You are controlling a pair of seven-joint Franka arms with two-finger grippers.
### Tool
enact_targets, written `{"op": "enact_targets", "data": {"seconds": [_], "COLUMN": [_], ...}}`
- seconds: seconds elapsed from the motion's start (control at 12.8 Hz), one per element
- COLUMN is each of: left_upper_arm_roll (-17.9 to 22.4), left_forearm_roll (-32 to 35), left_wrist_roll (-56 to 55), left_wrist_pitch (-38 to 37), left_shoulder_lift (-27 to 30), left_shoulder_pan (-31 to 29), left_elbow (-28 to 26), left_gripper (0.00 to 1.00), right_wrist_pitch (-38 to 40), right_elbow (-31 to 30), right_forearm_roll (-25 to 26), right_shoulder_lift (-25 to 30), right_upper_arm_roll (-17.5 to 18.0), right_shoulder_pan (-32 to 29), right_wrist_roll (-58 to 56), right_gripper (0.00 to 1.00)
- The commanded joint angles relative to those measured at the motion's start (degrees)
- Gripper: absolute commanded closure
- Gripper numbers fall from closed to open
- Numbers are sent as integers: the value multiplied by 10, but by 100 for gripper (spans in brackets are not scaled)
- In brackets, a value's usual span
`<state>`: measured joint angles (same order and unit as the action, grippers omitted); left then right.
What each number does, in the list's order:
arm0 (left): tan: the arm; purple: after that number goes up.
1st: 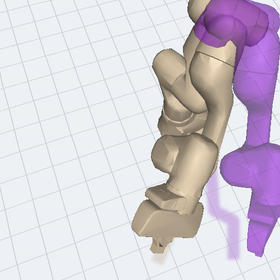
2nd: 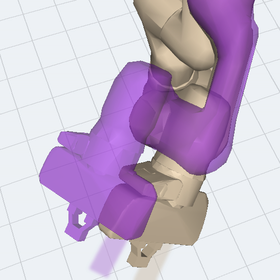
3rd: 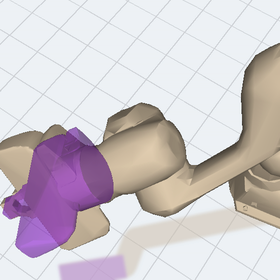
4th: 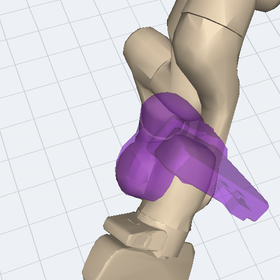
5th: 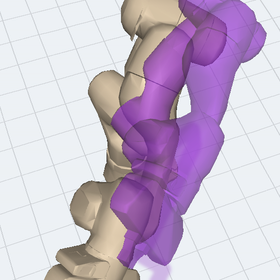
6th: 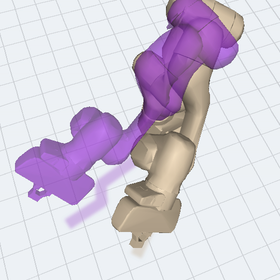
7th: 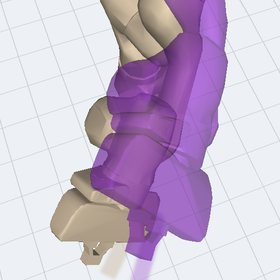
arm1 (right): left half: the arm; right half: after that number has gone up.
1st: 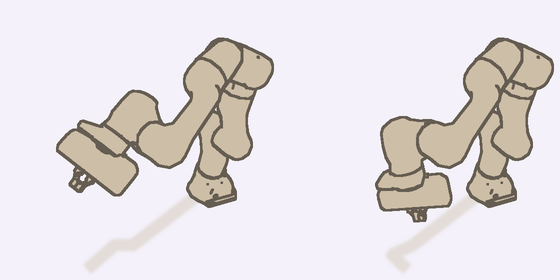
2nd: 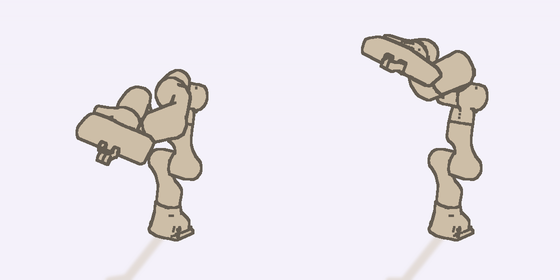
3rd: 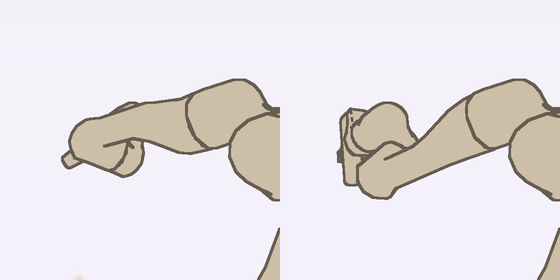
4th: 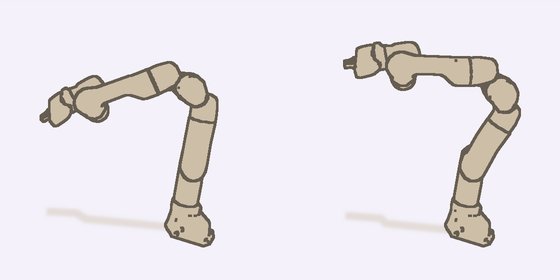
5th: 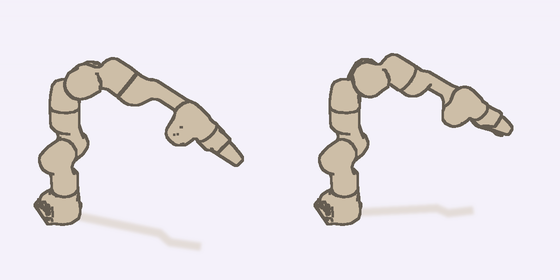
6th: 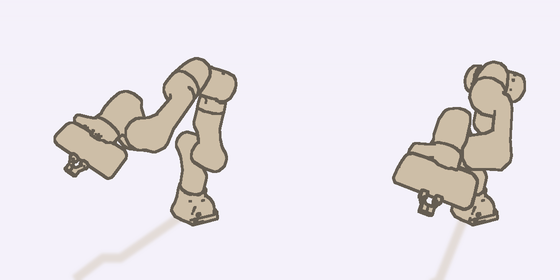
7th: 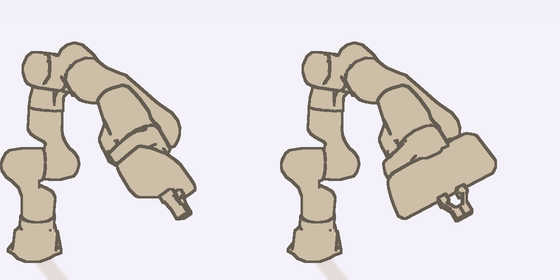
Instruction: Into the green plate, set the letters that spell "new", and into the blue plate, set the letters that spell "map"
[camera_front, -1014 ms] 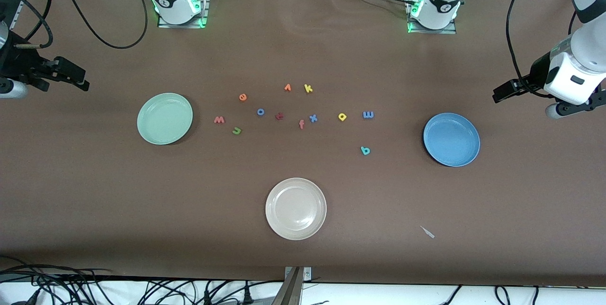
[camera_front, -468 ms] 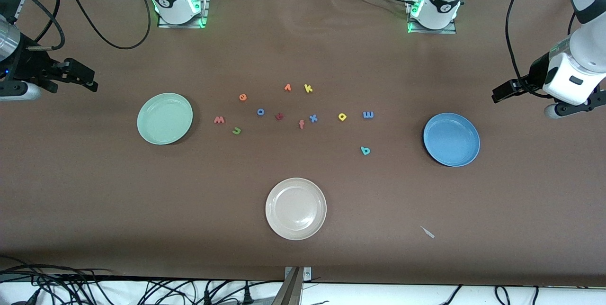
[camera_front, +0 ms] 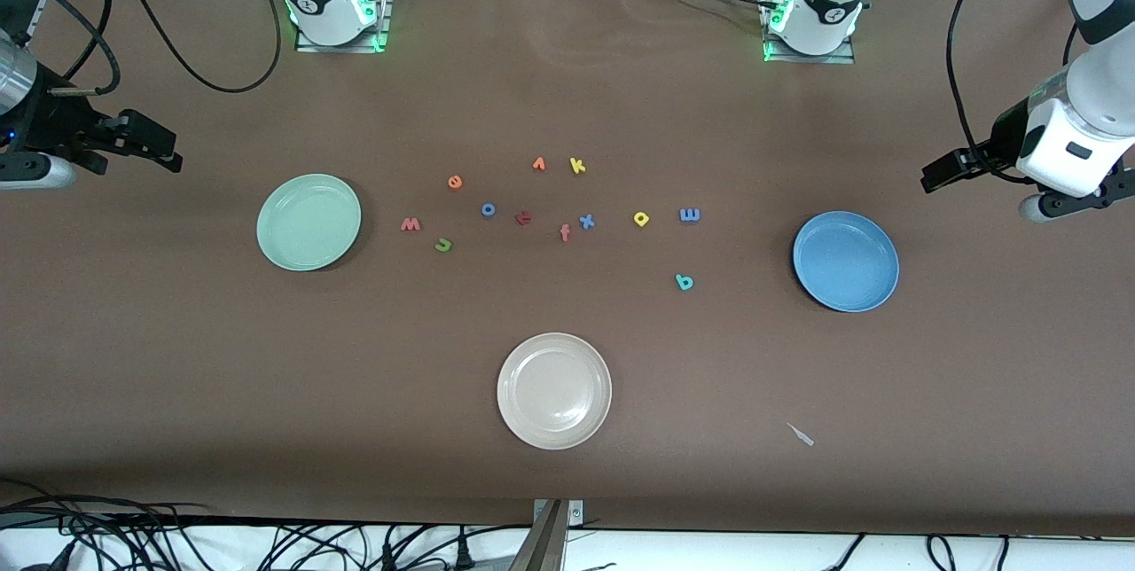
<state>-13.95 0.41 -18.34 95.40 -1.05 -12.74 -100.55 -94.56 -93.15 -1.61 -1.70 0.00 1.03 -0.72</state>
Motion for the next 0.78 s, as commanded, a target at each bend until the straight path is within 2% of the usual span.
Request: {"op": "enact_targets", "data": {"seconds": [0.0,0.7], "left_upper_arm_roll": [1,2], "left_forearm_roll": [-9,-9], "left_wrist_roll": [11,5], "left_wrist_pitch": [-8,-7], "left_shoulder_lift": [2,2], "left_shoulder_pan": [1,-4], "left_elbow": [4,7], "left_gripper": [0,0], "right_wrist_pitch": [5,3], "right_elbow": [2,2], "right_forearm_roll": [-2,-3], "right_shoulder_lift": [2,2], "right_upper_arm_roll": [-1,-1], "right_shoulder_pan": [-1,-1], "right_wrist_roll": [-5,-6], "right_gripper": [0,0]}}
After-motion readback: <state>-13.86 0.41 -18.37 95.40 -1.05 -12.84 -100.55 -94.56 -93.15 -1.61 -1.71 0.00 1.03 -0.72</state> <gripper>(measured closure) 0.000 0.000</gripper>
